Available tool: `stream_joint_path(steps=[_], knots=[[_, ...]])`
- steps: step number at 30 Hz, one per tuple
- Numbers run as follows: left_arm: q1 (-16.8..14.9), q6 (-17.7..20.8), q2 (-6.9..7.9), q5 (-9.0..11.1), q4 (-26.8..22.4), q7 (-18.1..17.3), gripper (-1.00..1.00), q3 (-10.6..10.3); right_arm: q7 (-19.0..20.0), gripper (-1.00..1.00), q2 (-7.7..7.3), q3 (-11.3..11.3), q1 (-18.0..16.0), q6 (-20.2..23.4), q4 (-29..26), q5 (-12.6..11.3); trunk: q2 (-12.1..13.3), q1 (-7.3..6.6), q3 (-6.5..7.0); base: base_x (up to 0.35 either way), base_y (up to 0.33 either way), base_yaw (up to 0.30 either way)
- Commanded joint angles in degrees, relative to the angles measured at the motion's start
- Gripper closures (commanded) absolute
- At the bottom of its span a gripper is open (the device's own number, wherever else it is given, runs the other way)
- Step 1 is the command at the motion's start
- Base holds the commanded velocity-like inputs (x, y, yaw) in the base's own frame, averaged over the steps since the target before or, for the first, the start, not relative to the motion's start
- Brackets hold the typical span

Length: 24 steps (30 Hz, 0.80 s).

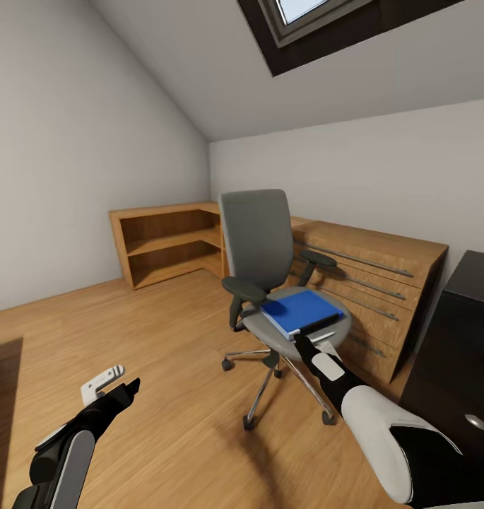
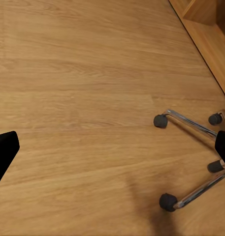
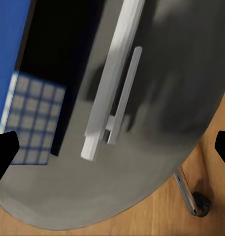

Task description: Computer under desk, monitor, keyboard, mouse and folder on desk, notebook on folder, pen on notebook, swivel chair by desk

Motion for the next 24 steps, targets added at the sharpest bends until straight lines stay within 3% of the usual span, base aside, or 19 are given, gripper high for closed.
stream_joint_path(steps=[1,24], knots=[[0.0,0.2,-0.04,0.6,-0.1,0.4,-1.00,0.1,-0.1,-1.00,0.05,-0.4,0.0,-0.1,-0.1,-0.1,0.0,-0.01,-0.06,0.000,0.000,0.000],[0.0,0.2,-0.06,0.6,-0.1,0.4,-1.00,0.0,-0.1,-1.00,0.05,-0.4,0.0,-0.1,-0.1,-0.1,0.0,-0.01,-0.06,0.000,0.000,0.000]])
